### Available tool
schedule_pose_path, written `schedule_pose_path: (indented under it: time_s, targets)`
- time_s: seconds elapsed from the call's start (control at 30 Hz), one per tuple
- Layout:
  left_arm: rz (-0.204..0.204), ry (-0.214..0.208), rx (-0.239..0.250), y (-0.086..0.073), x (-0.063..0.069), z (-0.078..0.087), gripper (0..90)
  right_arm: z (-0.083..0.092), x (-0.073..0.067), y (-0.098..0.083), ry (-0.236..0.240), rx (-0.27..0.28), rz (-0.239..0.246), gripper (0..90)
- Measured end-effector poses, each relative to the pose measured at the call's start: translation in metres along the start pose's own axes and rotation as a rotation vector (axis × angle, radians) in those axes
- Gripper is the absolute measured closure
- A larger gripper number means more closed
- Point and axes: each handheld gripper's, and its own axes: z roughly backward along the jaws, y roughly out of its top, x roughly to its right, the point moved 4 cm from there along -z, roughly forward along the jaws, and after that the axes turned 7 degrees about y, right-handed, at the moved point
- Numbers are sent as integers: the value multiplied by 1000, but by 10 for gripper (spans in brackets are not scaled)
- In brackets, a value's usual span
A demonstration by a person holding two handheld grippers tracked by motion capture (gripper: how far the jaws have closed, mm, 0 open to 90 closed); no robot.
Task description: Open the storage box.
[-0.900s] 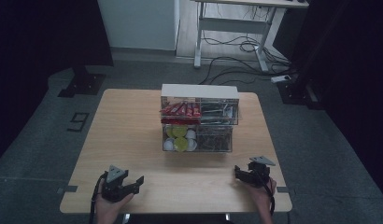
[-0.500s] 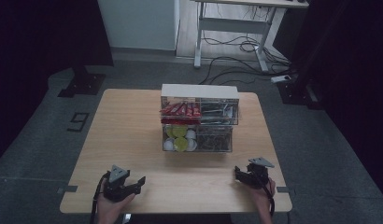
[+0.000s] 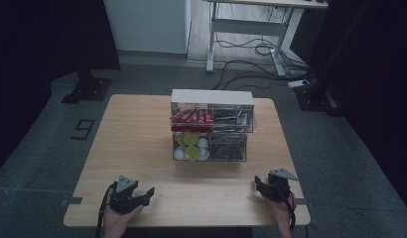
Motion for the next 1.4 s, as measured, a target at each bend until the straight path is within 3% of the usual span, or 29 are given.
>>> schedule_pose_path:
  time_s: [0.5,0.93,1.4]
  targets:
    - [2,-6,6,2,-1,3,290,20,-15,13,100,104,3,567]
    - [3,-7,0,1,-1,1,291,42,-24,28,140,208,30,719]
    - [2,-12,-14,-1,1,-2,290,54,-37,44,230,248,46,815]
